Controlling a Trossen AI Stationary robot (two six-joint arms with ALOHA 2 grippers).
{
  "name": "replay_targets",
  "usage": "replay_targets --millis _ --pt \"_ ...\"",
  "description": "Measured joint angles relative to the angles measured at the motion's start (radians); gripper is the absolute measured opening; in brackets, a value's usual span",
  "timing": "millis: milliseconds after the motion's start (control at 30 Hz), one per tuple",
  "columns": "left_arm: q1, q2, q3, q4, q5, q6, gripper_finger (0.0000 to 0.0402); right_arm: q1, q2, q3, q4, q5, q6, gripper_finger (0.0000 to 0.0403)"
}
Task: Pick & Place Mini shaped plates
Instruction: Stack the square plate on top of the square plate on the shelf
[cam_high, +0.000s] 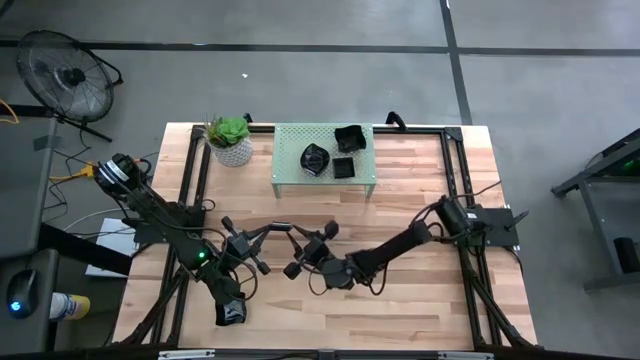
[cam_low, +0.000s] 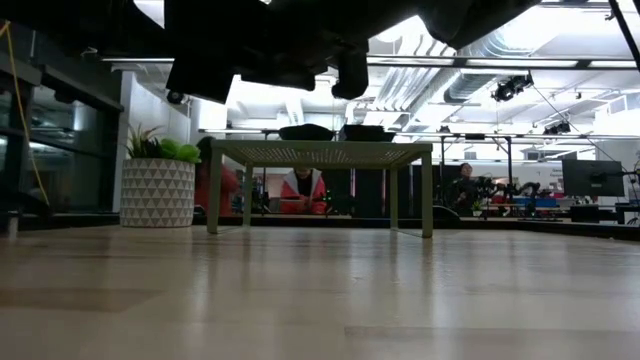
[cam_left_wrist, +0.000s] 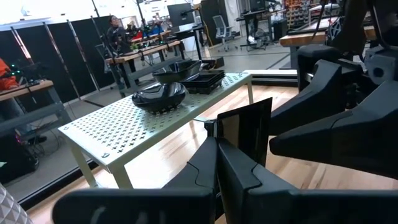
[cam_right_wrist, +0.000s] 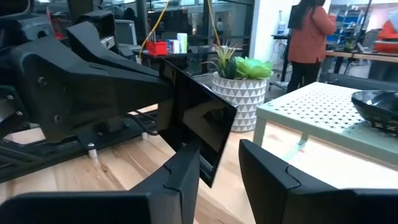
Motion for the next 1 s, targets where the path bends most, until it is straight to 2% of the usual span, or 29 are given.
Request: replay_targets --millis 300,1000 --pt "0.000 0.000 0.000 0.000 0.000 0.000 0.0000 0.006 0.000 0.000 0.002 0.014 -0.008 0.0094" --pt "0.000 0.000 0.000 0.000 0.001 0.000 0.0000 -0.006 0.000 0.000 0.025 0.000 -0.011 0.0094"
